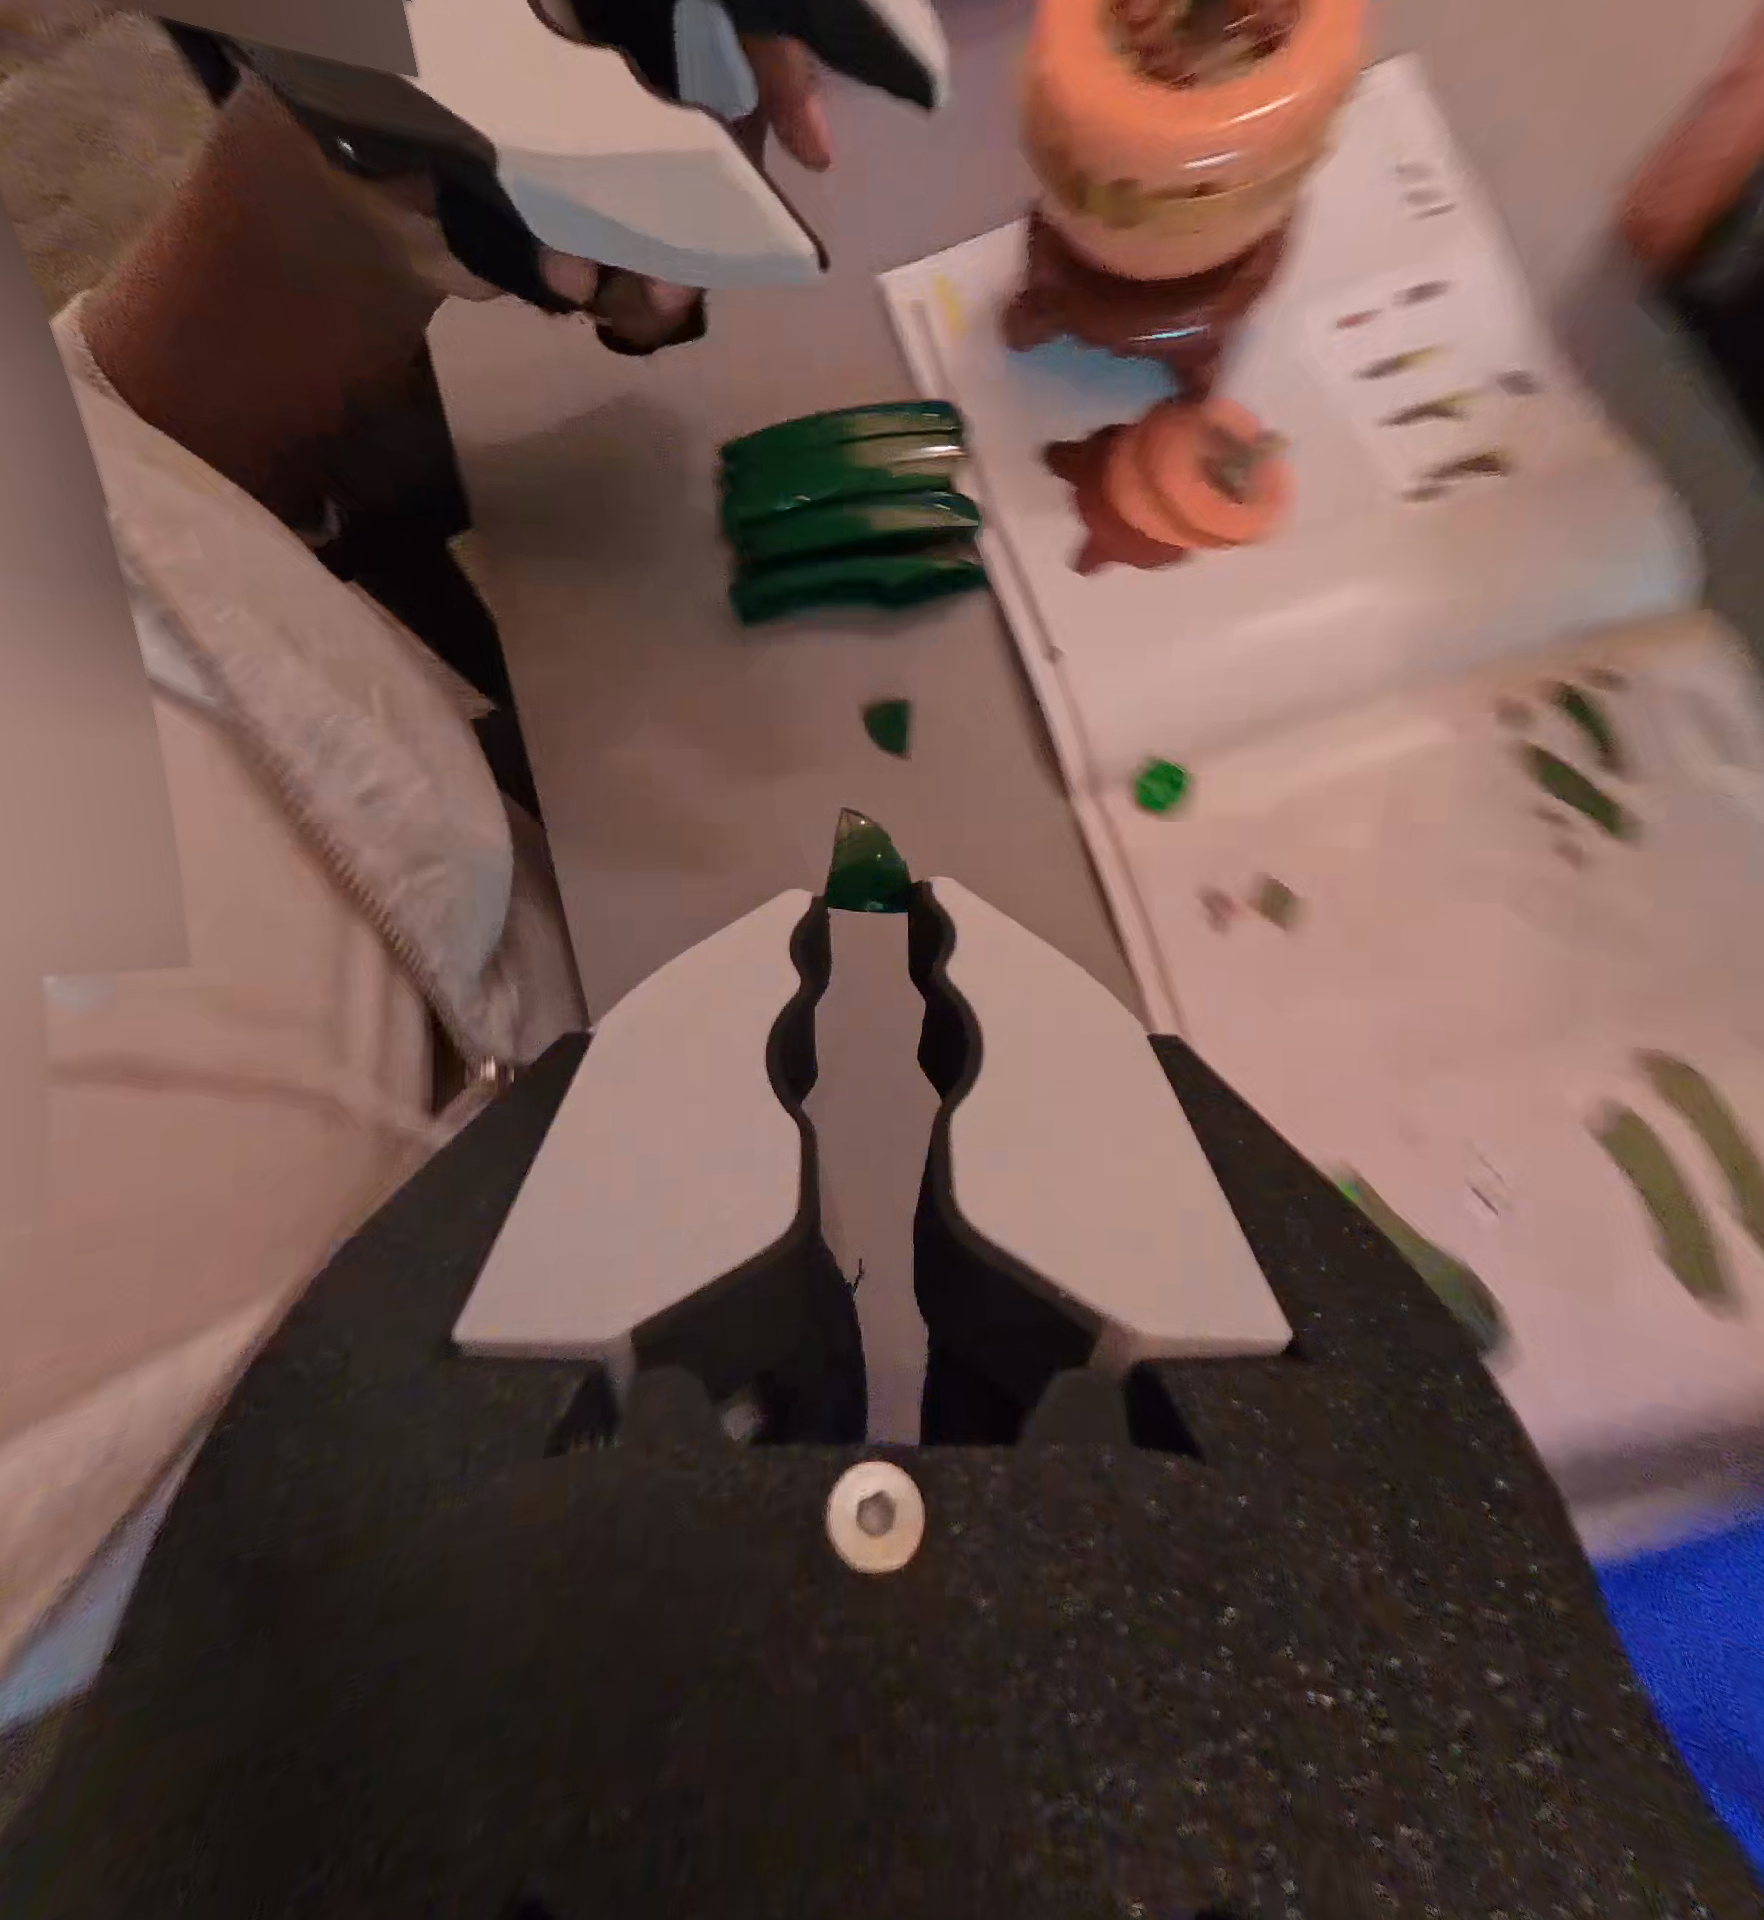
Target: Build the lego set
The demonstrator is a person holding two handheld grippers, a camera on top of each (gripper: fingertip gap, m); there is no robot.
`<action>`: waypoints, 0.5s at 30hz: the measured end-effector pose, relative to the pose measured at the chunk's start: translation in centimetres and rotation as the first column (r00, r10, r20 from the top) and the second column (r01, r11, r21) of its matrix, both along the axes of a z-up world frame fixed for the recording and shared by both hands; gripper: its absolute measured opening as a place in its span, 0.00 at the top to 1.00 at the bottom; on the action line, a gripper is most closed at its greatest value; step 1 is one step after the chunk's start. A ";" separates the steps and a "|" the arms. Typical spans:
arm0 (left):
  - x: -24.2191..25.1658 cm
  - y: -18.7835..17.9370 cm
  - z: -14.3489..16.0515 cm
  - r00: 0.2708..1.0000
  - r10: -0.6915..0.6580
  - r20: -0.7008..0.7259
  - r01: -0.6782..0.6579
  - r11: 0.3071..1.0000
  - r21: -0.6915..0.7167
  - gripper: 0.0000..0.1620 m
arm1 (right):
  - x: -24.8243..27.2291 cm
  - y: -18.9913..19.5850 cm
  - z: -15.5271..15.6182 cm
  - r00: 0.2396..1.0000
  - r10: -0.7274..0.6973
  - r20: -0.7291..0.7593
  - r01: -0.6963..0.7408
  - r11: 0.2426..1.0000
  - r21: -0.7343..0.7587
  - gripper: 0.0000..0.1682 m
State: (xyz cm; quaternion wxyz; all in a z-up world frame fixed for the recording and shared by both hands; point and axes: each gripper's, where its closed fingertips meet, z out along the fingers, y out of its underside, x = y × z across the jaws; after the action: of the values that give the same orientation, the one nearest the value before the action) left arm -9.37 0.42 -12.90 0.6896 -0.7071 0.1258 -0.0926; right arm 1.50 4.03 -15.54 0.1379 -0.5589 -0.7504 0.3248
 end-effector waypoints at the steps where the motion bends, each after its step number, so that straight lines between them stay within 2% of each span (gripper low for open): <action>1: -0.1 -0.6 -0.2 1.000 -0.004 -0.009 0.004 1.000 -0.011 0.81 | -1.4 -1.0 -1.9 0.999 0.015 0.037 -0.014 1.000 -0.018 0.91; 3: -0.1 -1.6 -0.5 0.999 -0.025 -0.030 0.024 1.000 -0.020 0.81 | -3.0 -1.1 -5.4 0.992 -0.023 0.128 0.018 0.999 0.037 0.91; 5: 0.2 -2.7 -1.0 0.996 -0.058 -0.061 0.056 0.998 -0.031 0.81 | -3.8 -1.5 -7.7 0.982 -0.059 0.182 0.049 0.997 0.061 0.91; 8: 0.3 -3.7 -1.8 0.992 -0.085 -0.089 0.082 0.996 -0.038 0.81 | -4.3 -2.3 -8.8 0.977 -0.080 0.196 0.060 0.993 0.106 0.91; 15: 0.2 -3.6 -2.1 0.993 -0.114 -0.037 0.113 0.993 -0.029 0.81 | -4.4 -1.3 -9.4 0.964 -0.128 0.234 0.081 0.976 0.203 0.91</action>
State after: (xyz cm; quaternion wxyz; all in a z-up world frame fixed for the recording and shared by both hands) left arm -9.15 -3.20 -14.99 0.6713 -0.7095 0.1778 -0.1197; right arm -2.87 2.78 -24.93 0.1144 -0.6179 -0.7588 0.1715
